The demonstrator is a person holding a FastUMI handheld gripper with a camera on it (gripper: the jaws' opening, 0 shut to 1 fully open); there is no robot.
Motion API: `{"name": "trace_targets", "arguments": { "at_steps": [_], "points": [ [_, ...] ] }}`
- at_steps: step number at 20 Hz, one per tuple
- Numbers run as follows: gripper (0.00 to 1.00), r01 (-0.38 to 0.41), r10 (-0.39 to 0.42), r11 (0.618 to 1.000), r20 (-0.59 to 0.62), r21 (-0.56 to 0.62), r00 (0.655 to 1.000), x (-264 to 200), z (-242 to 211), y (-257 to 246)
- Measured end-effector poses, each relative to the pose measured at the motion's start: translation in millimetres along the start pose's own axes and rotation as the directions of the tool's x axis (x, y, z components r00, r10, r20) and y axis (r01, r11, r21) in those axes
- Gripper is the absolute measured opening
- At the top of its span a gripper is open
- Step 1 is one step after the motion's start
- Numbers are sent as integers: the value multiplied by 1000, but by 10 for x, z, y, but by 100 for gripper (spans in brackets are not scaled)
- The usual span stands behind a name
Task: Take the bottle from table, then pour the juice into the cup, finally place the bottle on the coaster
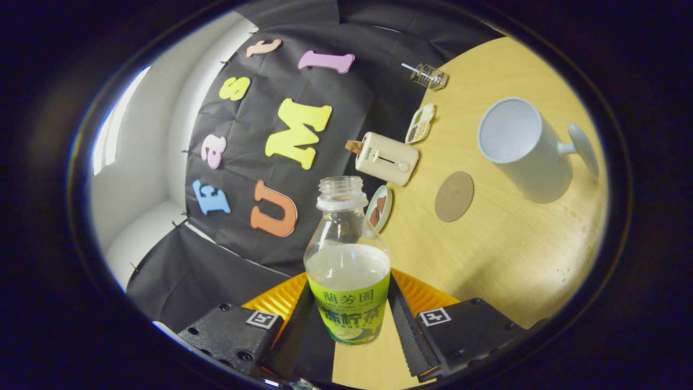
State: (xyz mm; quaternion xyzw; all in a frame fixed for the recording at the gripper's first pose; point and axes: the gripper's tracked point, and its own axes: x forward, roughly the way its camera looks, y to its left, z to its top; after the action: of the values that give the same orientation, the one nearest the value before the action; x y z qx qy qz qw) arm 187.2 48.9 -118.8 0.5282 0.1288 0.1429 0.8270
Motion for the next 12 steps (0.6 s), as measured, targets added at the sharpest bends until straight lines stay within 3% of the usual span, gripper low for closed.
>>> {"name": "trace_targets", "arguments": {
  "at_steps": [12],
  "points": [
    [79,-70,63,965,38,255,997,-99,302,28]
  ]
}}
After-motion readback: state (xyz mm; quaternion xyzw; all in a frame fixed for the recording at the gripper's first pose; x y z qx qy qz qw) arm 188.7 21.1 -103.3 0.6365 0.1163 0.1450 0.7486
